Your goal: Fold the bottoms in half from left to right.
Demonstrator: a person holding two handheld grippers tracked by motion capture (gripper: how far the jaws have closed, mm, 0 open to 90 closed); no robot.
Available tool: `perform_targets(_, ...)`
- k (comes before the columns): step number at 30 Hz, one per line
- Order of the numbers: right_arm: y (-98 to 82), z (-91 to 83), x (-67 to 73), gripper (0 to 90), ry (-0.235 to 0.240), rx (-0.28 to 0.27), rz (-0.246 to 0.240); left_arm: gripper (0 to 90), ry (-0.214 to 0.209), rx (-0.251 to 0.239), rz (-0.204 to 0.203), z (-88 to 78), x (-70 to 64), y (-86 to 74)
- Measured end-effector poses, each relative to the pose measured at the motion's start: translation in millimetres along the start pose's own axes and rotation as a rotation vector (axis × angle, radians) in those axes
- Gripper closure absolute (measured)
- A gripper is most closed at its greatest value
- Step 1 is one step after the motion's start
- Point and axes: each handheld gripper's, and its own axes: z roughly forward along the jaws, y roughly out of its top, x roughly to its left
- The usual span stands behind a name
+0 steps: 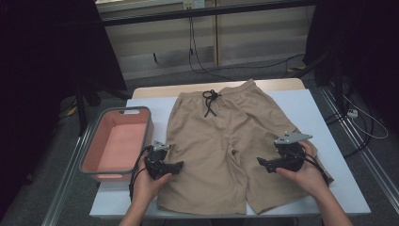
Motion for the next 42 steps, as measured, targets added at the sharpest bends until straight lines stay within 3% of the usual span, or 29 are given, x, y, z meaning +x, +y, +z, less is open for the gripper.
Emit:
perform_targets(2, 0.3, 0.0, 0.4, 11.5, 0.0, -0.002, -0.002, 42.0, -0.009, 0.015, -0.012, -2.3, 1.6, 1.1)
perform_targets(6, 0.7, 0.7, 1.0, 11.5, -0.002, 0.0, -0.001, 57.1, 0.021, 0.025, -0.018, -3.3, 0.1, 2.8)
perform_targets(9, 1.4, 0.9, 1.9, 11.5, 0.0, -0.003, -0.001, 71.7, 0.011, 0.042, -0.044, -4.8, 1.2, 4.7)
perform_targets(13, 2.3, 0.1, 2.5, 11.5, 0.002, -0.008, -0.001, 82.6, -0.001, 0.057, -0.06, -6.2, -1.1, 7.2)
perform_targets(22, 5.7, -0.8, 2.3, 10.7, 0.001, -0.024, 0.023, 86.4, -0.069, -0.001, -0.083, -22.0, -2.8, 18.9)
perform_targets(31, 18.9, 5.3, 10.5, 9.3, -0.011, -0.035, 0.038, 87.2, -0.115, -0.053, -0.092, -25.8, -13.2, 30.5)
perform_targets(42, 34.0, 16.3, 24.0, 8.6, -0.017, -0.03, 0.008, 87.7, -0.149, -0.055, -0.074, -22.9, -21.9, 38.9)
